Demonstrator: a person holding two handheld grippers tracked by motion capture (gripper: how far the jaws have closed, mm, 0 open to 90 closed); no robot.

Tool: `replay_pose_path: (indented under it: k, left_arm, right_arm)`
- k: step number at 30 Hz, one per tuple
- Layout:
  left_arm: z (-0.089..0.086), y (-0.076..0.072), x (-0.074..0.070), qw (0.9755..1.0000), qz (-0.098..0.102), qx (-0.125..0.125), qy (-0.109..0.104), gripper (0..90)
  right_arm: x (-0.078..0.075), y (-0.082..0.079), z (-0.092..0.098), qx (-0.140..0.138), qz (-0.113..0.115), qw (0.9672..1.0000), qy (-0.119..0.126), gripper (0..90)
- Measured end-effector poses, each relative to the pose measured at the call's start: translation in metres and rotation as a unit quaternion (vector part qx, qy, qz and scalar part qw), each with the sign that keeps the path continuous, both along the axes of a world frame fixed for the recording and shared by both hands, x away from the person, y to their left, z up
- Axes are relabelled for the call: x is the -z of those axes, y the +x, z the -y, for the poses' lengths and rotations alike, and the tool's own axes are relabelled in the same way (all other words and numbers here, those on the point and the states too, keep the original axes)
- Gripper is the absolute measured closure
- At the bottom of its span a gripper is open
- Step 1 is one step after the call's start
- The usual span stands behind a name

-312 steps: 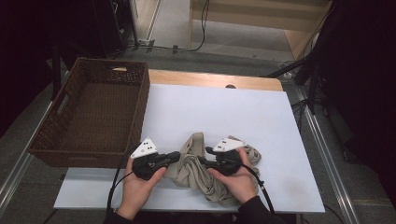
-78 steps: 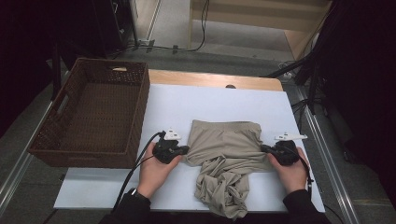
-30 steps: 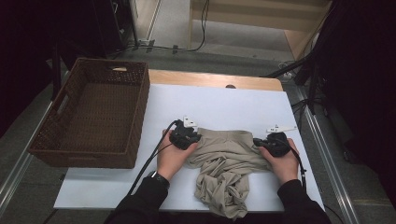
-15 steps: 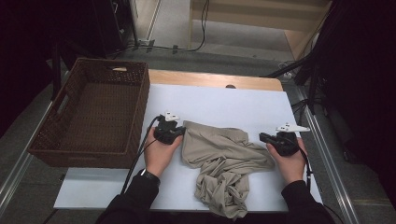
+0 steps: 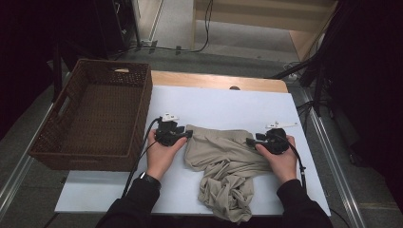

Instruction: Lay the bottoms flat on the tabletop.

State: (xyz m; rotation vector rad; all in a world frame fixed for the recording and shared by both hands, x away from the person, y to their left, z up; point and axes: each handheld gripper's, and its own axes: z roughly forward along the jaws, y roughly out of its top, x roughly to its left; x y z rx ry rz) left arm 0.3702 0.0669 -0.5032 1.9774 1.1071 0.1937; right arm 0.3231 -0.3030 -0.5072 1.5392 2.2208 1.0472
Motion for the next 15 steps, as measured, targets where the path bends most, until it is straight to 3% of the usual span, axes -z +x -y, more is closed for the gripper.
replay_pose_path:
  k: [2, 4, 5, 6, 7, 8, 9, 11, 12, 13, 14, 15]
  left_arm:
    - [0.002, 0.0, 0.003, 0.9999, -0.006, 0.007, 0.01, 55.5]
    - [0.006, -0.001, 0.004, 0.9995, -0.003, 0.009, 0.029, 56.3]
    - [0.008, -0.001, 0.005, 0.9994, -0.004, 0.011, 0.033, 59.4]
    - [0.01, -0.001, 0.005, 0.9991, -0.007, 0.013, 0.04, 67.0]
    - [0.011, -0.001, 0.005, 0.9988, -0.003, 0.014, 0.048, 67.0]
    - [0.013, -0.001, 0.005, 0.9985, -0.005, 0.018, 0.052, 71.4]
    - [0.013, 0.0, 0.004, 0.9982, -0.007, 0.02, 0.055, 82.0]
    - [0.014, 0.001, 0.003, 0.9976, -0.005, 0.025, 0.064, 85.1]
    - [0.014, 0.001, 0.002, 0.9976, 0.0, 0.024, 0.065, 86.7]
    - [0.014, 0.002, 0.0, 0.9978, 0.016, 0.017, 0.063, 88.1]
    - [0.014, 0.002, 0.0, 0.9978, 0.016, 0.017, 0.063, 88.4]
    - [0.013, 0.003, -0.002, 0.998, 0.022, 0.012, 0.058, 88.4]
  right_arm:
    - [0.005, 0.003, -0.002, -0.004, -0.022, 0.9998, 0.001, 57.1]
    - [0.007, 0.003, -0.004, -0.011, -0.028, 0.9995, 0.002, 59.4]
    - [0.006, 0.003, -0.005, -0.017, -0.027, 0.9995, -0.005, 67.6]
    - [0.004, 0.004, -0.006, -0.033, -0.03, 0.9988, -0.02, 81.4]
    - [0.004, 0.004, -0.006, -0.033, -0.03, 0.9988, -0.02, 81.4]
    - [0.003, 0.003, -0.007, -0.036, -0.022, 0.9986, -0.032, 85.5]
    - [-0.003, 0.005, -0.006, -0.03, -0.009, 0.998, -0.055, 86.7]
    - [-0.005, 0.006, -0.006, -0.026, -0.001, 0.9977, -0.062, 86.9]
    - [-0.01, 0.008, -0.004, -0.017, 0.014, 0.9974, -0.069, 87.0]
    - [-0.02, 0.011, 0.0, -0.002, 0.043, 0.9958, -0.081, 87.2]
    - [-0.02, 0.011, 0.0, -0.002, 0.043, 0.9958, -0.081, 87.2]
    - [-0.025, 0.013, 0.002, 0.007, 0.061, 0.9945, -0.084, 87.3]
